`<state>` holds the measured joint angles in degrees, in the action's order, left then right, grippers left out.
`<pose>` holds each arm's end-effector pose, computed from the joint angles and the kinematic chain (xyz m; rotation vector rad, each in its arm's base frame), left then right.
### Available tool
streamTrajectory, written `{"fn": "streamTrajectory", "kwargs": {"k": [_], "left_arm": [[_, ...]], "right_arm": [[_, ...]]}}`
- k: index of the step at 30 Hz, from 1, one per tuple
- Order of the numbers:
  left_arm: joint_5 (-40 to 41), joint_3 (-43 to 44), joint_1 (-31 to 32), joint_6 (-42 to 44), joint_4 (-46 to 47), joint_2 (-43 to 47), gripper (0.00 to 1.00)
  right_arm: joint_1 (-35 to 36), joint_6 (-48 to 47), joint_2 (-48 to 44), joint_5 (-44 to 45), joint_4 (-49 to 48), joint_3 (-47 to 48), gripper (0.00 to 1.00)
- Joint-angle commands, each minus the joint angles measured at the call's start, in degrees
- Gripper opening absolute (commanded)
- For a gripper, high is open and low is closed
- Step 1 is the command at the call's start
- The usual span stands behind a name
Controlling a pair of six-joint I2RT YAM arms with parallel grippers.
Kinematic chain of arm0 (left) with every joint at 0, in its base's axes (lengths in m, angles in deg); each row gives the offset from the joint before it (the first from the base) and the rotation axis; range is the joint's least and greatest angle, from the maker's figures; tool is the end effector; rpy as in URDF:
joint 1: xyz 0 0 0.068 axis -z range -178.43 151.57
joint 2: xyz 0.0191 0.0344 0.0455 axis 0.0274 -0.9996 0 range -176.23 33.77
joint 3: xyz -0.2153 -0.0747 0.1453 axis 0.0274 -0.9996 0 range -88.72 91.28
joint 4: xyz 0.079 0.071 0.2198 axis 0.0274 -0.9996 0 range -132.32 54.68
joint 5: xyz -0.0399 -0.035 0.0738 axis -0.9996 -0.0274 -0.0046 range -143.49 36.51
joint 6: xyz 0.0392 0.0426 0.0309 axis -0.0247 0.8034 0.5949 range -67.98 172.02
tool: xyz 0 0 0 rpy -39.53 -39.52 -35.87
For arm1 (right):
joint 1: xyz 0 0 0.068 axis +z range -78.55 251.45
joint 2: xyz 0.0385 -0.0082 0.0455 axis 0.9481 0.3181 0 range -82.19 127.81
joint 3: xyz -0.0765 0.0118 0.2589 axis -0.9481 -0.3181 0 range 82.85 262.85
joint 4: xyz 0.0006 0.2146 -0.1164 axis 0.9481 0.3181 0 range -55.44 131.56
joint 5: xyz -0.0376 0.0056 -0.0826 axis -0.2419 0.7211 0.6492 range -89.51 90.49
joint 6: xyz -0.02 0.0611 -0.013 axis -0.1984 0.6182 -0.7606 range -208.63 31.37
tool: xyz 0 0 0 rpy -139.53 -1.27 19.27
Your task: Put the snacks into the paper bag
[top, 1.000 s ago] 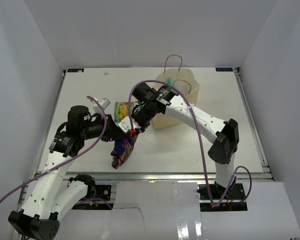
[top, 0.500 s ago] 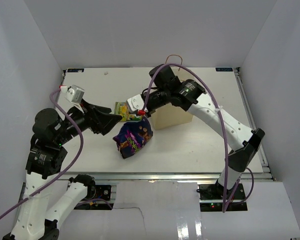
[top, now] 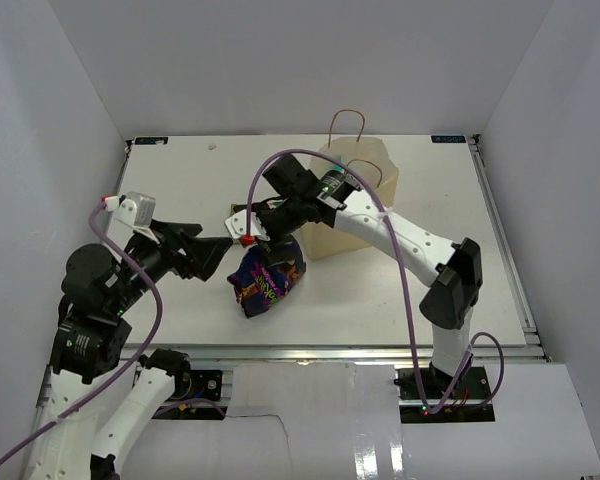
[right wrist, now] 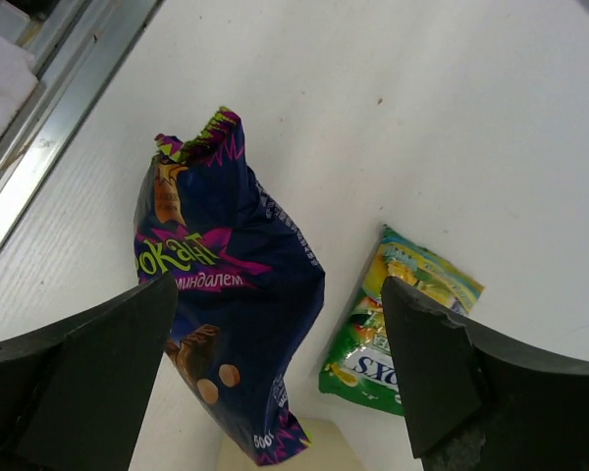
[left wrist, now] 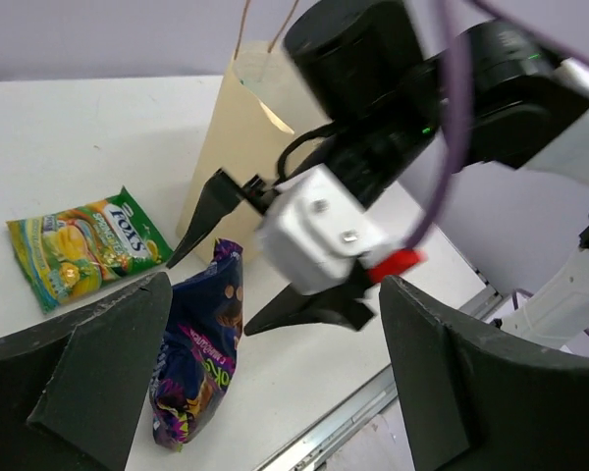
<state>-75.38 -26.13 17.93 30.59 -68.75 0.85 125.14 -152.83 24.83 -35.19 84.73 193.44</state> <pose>0.0803 -0.0436 0.4118 0.2281 1.6800 -0.8111 0.2116 0.3390 0.3531 -2.0874 0.9188 0.6423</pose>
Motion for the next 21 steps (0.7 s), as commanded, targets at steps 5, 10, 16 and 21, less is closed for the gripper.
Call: {"fn": "streamTrajectory", "kwargs": {"k": [5,10,16,21], "left_arm": [[7.4,-1.2,0.1,-1.2,-2.1,5.9,0.98],[7.7,-2.2,0.1,-1.9,-2.7,6.9,0.98],[6.7,-2.9,0.1,-1.9,-2.6,6.0,0.98],[6.8,-3.2,0.1,-1.7,-2.5,5.9,0.98]], "right_arm": [[-0.1,-0.9,7.2,5.8,3.3,4.6,0.9],[0.0,-4.4,13.4,8.0,8.4,6.6,0.9],[0.4,-5.7,15.2,9.7,9.8,3.9,0.92],[1.1,-10.0,13.3,7.5,17.8,0.4,0.93]]}}
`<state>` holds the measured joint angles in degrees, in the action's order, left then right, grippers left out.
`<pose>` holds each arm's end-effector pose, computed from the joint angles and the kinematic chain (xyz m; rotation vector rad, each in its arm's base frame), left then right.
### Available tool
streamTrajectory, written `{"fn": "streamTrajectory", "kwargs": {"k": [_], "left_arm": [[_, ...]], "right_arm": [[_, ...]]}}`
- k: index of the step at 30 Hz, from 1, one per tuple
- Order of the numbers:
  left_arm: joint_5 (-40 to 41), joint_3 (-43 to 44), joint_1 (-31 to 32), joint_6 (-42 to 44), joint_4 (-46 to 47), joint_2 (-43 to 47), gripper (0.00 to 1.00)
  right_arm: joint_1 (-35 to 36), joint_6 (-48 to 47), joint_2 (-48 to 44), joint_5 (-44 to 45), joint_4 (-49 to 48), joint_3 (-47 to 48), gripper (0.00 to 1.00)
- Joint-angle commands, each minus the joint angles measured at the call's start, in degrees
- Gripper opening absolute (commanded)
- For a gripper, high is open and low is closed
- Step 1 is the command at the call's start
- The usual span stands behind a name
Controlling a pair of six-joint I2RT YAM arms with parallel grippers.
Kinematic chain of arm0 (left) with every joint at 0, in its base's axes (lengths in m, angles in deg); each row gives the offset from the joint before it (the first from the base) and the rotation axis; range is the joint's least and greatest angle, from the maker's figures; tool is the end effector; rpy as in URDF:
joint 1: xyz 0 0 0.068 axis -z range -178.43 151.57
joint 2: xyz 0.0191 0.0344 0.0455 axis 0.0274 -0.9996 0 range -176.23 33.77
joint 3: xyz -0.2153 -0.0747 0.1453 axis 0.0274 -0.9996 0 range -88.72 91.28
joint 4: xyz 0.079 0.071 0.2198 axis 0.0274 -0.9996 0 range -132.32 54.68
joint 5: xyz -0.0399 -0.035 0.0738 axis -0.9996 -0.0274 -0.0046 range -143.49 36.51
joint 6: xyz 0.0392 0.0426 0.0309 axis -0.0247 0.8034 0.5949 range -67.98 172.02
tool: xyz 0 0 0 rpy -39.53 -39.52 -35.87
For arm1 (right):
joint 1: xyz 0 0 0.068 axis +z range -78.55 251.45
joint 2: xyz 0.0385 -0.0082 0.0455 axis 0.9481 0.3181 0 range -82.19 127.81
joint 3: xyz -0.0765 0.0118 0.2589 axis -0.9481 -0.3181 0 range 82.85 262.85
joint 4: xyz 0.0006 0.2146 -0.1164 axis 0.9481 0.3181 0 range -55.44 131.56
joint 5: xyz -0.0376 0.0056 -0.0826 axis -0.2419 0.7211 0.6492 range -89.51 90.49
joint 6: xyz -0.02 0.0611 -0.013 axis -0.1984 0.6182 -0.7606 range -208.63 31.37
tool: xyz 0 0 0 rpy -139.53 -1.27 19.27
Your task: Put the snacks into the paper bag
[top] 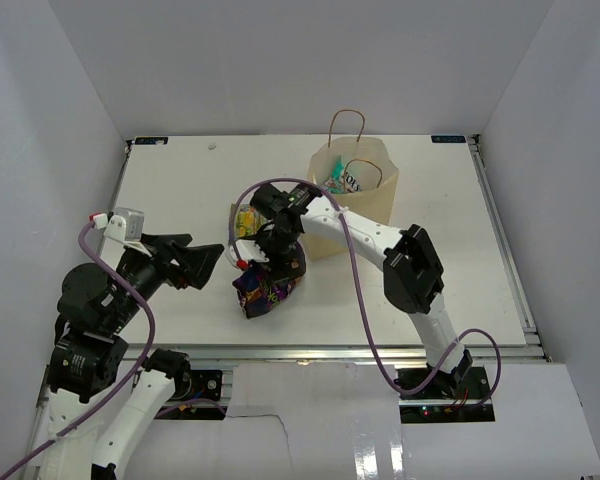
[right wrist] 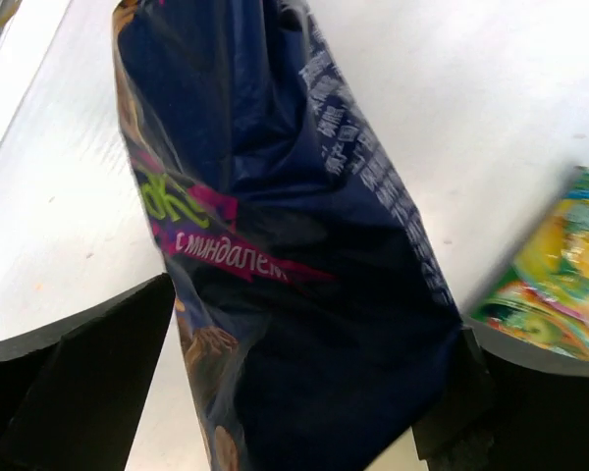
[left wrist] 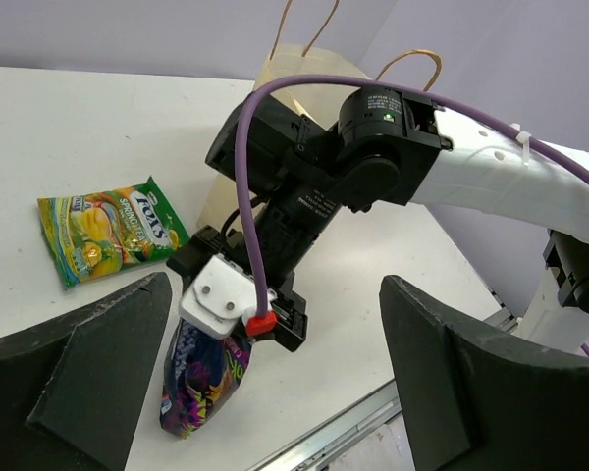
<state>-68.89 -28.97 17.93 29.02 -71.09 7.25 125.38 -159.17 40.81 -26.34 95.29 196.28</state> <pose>0.0598 -0.0318 0.3990 0.1177 1.6614 -0.7424 0.2379 0.3663 0.2411 -2.4253 1.1513 0.5656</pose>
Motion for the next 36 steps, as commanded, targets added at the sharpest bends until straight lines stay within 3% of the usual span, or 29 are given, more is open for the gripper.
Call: {"fn": "streamTrajectory", "kwargs": {"k": [1,5,6,9,10,14,17,24,36], "left_arm": [[0.4,-0.6,0.1,-0.1,0.2,-0.4,0.98],[0.0,-1.6,0.1,-0.6,1.5,0.0,0.98],[-0.2,-1.7,0.1,-0.8,2.1,-0.2,0.98],[-0.6,-1.7,0.1,-0.9,2.4,-0.5,0.98],[-0.6,-1.5,0.1,-0.9,2.4,-0.5,0.98],[-0.5,-1.4,0.1,-1.1,2.2,0.1,0.98],[-0.2,-1.6,0.1,-1.5,2.2,1.0,0.98],[0.0,-1.5,0.1,-1.9,2.7,2.5,0.98],[-0.6,-0.8,0.1,-1.2,5.0,2.3,0.98]], "right_arm": [[1.1,-4.2,-3.2,-1.1,7.2,-3.4,0.92],[2.0,-2.4,-5.0,1.0,3.5,-8.9,0.84],[2.6,-1.3,-4.8,3.2,2.2,-10.8,0.74],[3.1,3.4,-4.3,5.1,-3.5,-12.1,0.58],[3.0,4.7,-4.3,5.6,-4.9,-12.5,0.47],[3.0,6.8,-7.0,5.5,-10.3,-14.5,0.28],[2.8,7.1,-10.0,2.8,-11.1,-15.0,0.08],[0.8,10.9,-19.5,-12.7,-11.6,-12.4,0.08],[0.6,20.6,-29.0,-9.5,-25.0,-12.4,0.08]]}}
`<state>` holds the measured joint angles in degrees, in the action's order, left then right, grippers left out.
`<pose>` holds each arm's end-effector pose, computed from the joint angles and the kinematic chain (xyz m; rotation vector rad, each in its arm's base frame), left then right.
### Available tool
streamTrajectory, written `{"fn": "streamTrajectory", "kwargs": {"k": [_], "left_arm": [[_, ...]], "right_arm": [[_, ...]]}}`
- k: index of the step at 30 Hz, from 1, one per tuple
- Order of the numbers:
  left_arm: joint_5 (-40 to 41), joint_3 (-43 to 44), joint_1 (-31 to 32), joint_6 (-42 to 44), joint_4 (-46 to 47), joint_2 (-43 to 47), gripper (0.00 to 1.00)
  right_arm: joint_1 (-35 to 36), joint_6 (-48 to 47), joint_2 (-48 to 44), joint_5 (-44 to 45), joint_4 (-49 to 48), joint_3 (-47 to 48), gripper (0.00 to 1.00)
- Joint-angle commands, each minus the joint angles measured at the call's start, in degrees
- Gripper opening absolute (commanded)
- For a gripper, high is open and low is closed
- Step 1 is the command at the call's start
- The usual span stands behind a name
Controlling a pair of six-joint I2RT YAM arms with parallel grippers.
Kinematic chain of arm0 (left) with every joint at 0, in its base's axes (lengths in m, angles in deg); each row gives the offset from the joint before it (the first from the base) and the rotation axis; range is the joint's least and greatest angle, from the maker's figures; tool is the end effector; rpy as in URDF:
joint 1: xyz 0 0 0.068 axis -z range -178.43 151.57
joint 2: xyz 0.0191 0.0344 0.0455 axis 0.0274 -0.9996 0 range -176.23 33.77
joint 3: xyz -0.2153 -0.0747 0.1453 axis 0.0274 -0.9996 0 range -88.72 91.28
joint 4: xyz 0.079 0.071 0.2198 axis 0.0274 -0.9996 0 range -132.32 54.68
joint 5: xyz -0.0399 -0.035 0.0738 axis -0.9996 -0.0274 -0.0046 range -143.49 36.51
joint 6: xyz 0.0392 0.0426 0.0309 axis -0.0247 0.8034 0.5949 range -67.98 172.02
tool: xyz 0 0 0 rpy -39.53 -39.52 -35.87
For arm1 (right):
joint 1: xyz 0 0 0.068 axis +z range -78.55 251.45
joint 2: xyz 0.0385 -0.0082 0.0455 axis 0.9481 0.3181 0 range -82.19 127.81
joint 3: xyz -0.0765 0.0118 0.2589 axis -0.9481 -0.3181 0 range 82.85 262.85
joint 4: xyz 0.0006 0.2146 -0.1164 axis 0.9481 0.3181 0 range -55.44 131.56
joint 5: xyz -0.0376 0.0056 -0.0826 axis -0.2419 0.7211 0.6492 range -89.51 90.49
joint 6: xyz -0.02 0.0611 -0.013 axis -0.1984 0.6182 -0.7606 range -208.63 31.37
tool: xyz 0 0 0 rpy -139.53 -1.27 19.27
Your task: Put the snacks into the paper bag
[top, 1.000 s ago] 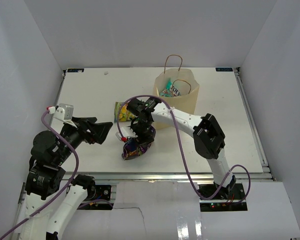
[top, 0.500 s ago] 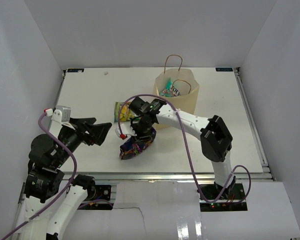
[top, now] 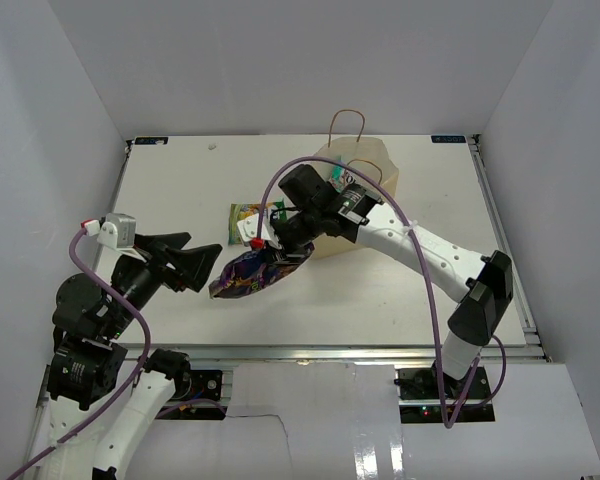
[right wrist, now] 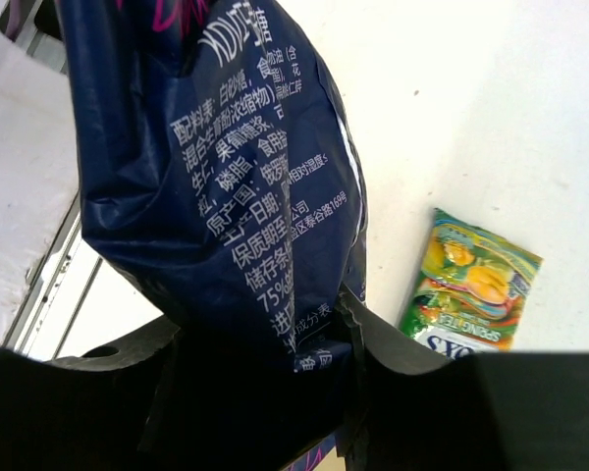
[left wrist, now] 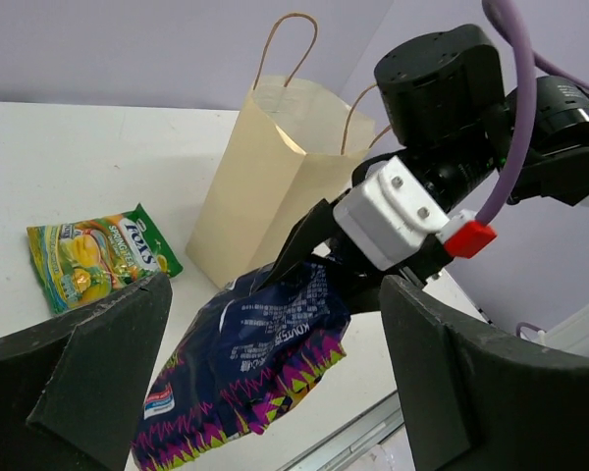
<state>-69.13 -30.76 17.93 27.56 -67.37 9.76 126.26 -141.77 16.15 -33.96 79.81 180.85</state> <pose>0.0529 -0.0300 0.4002 0.1118 1.5867 -0.7704 0.1872 0.3162 0.3474 -2.0164 1.1091 0.7211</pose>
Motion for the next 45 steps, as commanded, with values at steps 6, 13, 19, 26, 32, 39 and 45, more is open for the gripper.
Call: {"fn": "streamTrajectory", "kwargs": {"k": [6,13,19,26,32,39,45], "left_arm": [[-0.5,1.7,0.1,0.1,3.5,0.5,0.98],[-1.9,3.6,0.1,-0.1,7.3,-0.2,0.98],[-2.9,2.8,0.1,0.2,7.6,-1.2,0.98],[-4.2,-1.1,0.1,-0.8,9.6,-1.5,0.98],[-5.5,-4.1,0.1,-1.6,11.5,-2.1,0.98],[-6.9,-6.1,0.1,-2.1,13.0,-3.0,0.98],[-7.5,-7.8,0.1,-2.2,13.7,-3.3,0.98]], "right_arm": [[-3.3,8.0,-3.9,-0.8,-11.9,16.7,0.08],[-11.8,13.2,-1.9,-0.1,-16.8,28.7,0.08],[-21.9,15.2,-2.1,-1.0,-19.8,31.1,0.08],[-34.6,17.2,-4.0,-7.6,-20.0,25.3,0.08],[-41.4,17.0,-7.6,-15.2,-18.6,15.9,0.08],[-43.0,13.3,-9.5,-18.1,-14.9,11.5,0.08],[-45.0,11.0,-9.8,-20.3,-13.4,10.2,0.08]]}}
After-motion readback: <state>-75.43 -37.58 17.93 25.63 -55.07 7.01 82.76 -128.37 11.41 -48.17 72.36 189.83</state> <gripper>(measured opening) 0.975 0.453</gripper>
